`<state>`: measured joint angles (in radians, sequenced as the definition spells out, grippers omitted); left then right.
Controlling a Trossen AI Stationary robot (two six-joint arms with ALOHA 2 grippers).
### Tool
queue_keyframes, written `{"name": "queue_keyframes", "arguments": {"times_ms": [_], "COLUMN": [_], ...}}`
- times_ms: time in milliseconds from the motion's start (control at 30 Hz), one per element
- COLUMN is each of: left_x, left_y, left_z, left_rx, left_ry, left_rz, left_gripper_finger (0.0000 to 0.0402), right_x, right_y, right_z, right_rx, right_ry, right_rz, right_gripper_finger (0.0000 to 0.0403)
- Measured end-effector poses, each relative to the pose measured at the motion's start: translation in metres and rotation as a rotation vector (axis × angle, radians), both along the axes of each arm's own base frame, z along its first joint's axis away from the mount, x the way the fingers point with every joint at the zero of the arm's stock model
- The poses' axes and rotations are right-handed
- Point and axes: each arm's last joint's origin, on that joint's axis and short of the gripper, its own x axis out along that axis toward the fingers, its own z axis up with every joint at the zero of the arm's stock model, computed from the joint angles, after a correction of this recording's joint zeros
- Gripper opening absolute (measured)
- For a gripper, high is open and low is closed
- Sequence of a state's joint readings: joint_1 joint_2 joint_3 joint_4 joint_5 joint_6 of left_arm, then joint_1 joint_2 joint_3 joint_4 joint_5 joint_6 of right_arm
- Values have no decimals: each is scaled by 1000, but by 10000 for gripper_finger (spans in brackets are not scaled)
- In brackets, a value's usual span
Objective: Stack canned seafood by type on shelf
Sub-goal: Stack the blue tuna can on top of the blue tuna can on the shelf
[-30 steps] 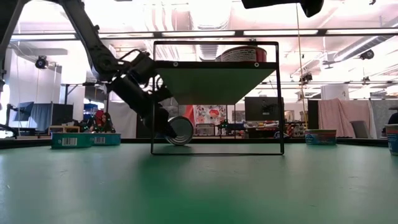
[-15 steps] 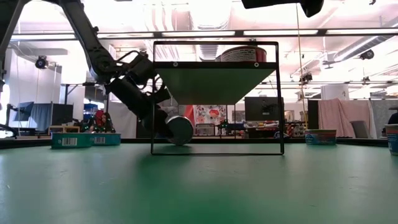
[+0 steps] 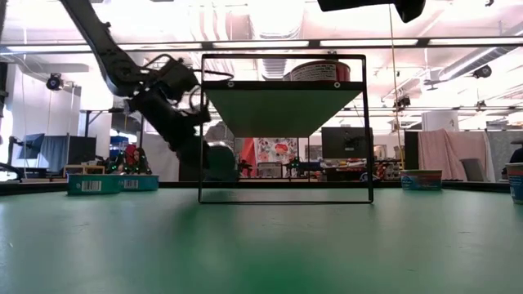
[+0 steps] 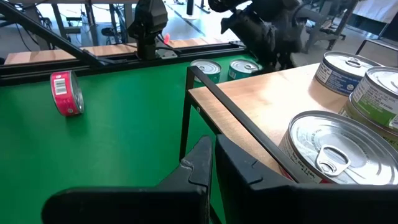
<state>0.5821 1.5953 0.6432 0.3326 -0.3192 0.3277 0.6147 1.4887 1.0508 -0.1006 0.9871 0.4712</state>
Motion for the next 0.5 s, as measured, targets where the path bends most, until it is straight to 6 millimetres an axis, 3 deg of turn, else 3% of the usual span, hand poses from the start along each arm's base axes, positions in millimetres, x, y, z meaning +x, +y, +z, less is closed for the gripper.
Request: {"name": "queue_keyframes", "arguments": {"times_ms": [300, 500], "left_x": [-30, -44], "left_y": [-23, -39], "left_z": [34, 47], "left_rx": [130, 274], "left_ry": [-73, -2], "left_rz": [-2, 15], "left_gripper_finger": [130, 130], "right_x": [0, 0], "right_y": [0, 0], "right_z": [0, 0], "right_rx": [-4, -4], "right_ry": [3, 3], "right_rz": [1, 1], "right_gripper_finger": [13, 13]}}
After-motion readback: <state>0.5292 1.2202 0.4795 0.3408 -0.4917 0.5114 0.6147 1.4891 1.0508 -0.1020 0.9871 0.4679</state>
